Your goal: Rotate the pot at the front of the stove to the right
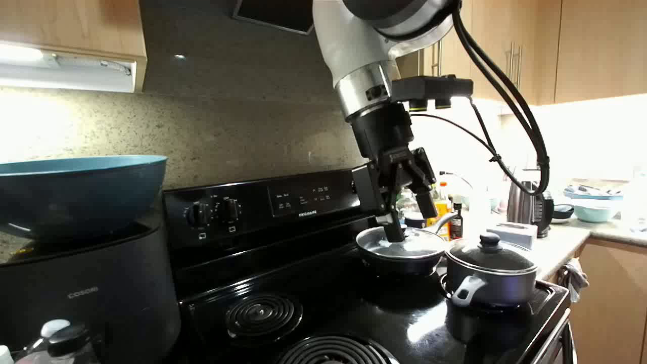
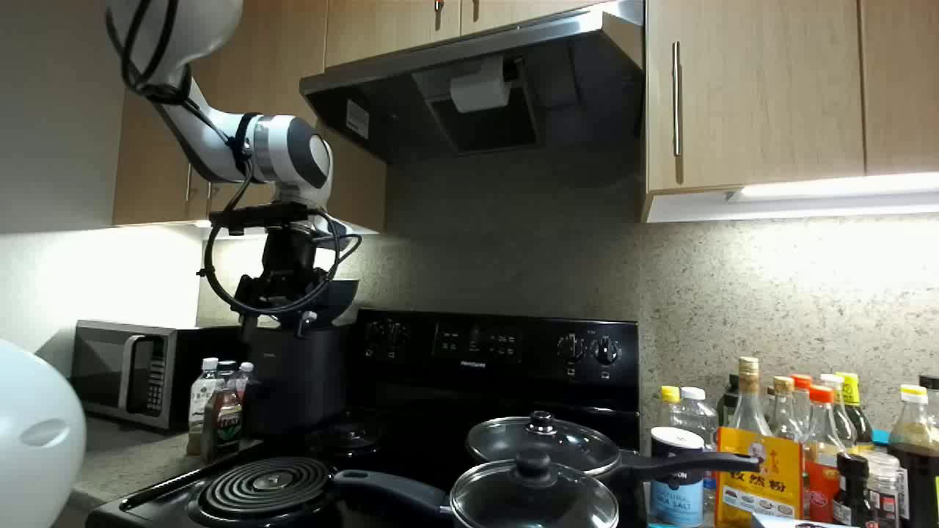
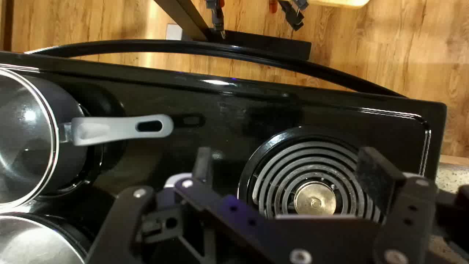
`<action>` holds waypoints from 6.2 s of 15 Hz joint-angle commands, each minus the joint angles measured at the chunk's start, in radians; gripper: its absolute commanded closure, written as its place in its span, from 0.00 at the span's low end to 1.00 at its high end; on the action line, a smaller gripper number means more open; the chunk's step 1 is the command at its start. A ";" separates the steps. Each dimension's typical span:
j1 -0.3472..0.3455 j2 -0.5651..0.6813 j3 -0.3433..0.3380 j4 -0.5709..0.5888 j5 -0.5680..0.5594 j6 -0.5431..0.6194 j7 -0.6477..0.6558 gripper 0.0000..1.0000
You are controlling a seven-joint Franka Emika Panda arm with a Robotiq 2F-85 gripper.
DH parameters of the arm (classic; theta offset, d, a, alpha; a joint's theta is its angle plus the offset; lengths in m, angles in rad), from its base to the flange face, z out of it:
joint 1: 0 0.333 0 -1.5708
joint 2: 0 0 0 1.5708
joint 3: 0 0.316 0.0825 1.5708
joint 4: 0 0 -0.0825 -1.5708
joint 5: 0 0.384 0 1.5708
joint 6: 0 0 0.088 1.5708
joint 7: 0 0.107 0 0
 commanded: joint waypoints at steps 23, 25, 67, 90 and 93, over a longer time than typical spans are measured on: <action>-0.076 -0.143 -0.184 -0.397 0.234 0.314 0.112 0.00; -0.093 -0.140 -0.191 -0.414 0.241 0.368 0.178 0.00; -0.285 -0.126 -0.313 -0.642 0.105 0.597 0.753 0.39; -0.389 -0.254 -0.313 -0.717 -0.031 0.554 0.835 0.32; -0.347 -0.230 -0.313 -0.697 -0.014 0.586 0.747 0.52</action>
